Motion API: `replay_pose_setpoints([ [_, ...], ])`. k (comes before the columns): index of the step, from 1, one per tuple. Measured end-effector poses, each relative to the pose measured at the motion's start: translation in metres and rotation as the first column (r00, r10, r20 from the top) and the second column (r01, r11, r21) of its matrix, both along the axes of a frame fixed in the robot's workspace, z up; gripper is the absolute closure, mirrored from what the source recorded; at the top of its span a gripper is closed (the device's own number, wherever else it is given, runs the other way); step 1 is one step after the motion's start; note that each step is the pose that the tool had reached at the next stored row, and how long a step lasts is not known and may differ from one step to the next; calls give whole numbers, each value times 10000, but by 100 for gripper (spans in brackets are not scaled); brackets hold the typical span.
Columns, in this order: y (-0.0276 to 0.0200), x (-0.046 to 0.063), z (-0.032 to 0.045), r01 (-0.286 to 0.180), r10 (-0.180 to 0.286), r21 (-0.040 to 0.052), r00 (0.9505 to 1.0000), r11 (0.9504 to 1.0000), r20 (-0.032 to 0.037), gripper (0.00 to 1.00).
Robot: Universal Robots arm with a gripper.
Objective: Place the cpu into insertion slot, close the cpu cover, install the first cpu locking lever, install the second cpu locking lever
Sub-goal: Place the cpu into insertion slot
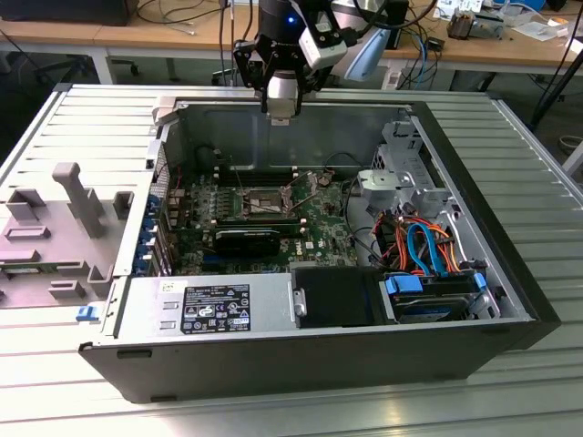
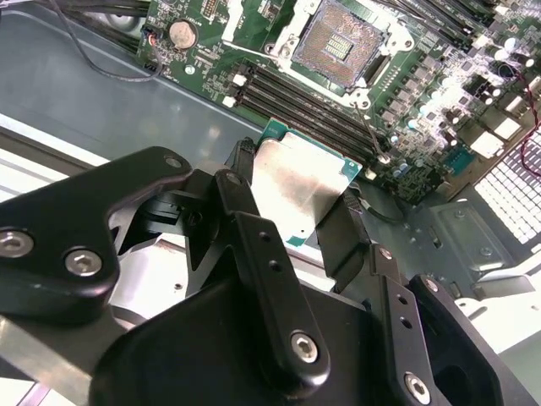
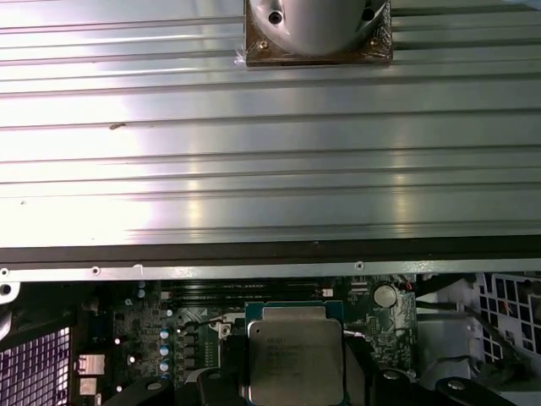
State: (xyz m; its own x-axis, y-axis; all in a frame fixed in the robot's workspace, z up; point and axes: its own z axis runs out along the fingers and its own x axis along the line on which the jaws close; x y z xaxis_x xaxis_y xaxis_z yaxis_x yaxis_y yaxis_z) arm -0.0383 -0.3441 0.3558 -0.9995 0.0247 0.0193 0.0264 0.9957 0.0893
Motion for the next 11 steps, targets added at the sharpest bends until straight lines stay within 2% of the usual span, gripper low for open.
replay_pose_setpoints([
  [11, 0, 0, -19, 0, 0, 0, 10000, 10000, 0, 46],
])
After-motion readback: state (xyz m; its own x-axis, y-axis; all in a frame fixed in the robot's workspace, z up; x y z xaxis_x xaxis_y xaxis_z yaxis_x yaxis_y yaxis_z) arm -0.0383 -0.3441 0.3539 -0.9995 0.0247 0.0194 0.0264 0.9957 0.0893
